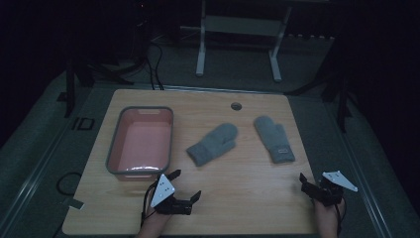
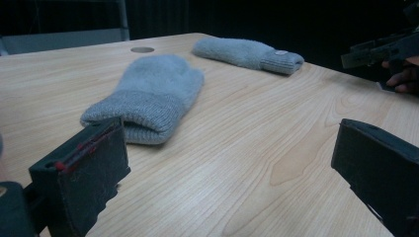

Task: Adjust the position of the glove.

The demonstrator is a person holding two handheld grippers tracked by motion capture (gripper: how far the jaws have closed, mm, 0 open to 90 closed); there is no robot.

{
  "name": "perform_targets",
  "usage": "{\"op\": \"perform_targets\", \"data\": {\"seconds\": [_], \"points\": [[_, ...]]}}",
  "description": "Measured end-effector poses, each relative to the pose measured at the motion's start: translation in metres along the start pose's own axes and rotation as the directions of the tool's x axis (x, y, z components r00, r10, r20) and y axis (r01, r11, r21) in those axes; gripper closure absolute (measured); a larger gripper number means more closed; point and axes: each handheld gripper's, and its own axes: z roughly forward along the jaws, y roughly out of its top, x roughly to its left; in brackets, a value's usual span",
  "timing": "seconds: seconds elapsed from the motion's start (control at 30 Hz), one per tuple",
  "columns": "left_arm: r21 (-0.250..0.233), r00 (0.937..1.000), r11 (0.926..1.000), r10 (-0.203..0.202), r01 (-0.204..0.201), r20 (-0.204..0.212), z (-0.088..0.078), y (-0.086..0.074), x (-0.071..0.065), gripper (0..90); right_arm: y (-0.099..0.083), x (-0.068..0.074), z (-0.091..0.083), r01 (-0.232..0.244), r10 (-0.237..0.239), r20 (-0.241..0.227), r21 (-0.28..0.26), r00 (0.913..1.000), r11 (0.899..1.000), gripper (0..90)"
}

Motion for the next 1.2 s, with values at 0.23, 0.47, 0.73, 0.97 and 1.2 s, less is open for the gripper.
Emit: {"op": "perform_targets", "data": {"seconds": [0.23, 0.47, 0.73, 0.97, 1.2], "points": [[-0.013, 0.9999, 0.9998, -0.013, 0.013, 0.002, -0.002, 0.001, -0.001, 1.3, 0.002, 0.001, 0.0, -0.012, 0.015, -0.076, 0.043, 0.997, 0.999, 14.1], [-0.021, 0.9998, 0.9995, -0.021, 0.022, 0.005, -0.004, 0.002, -0.002, 1.3, 0.019, 0.004, -0.004, 0.016, -0.012, -0.126, 0.036, 0.9919, 0.999, 13.2], [-0.005, 0.9997, 0.9997, 0.024, -0.024, -0.003, -0.004, 0.003, -0.004, 1.4, 0.06, 0.02, -0.007, 0.033, -0.025, -0.185, 0.036, 0.9823, 0.999, 13.1], [-0.01, 0.9995, 0.9997, 0.022, -0.022, 0.02, -0.003, 0.004, -0.007, 1.3, 0.1, 0.051, 0.0, 0.068, -0.073, -0.274, -0.028, 0.959, 0.997, 12.8], [-0.006, 0.9995, 1.0, -0.004, 0.004, 0.031, -0.003, 0.004, -0.006, 1.3, 0.123, 0.085, 0.019, 0.135, -0.141, -0.353, -0.041, 0.925, 0.99, 13.3]]}}
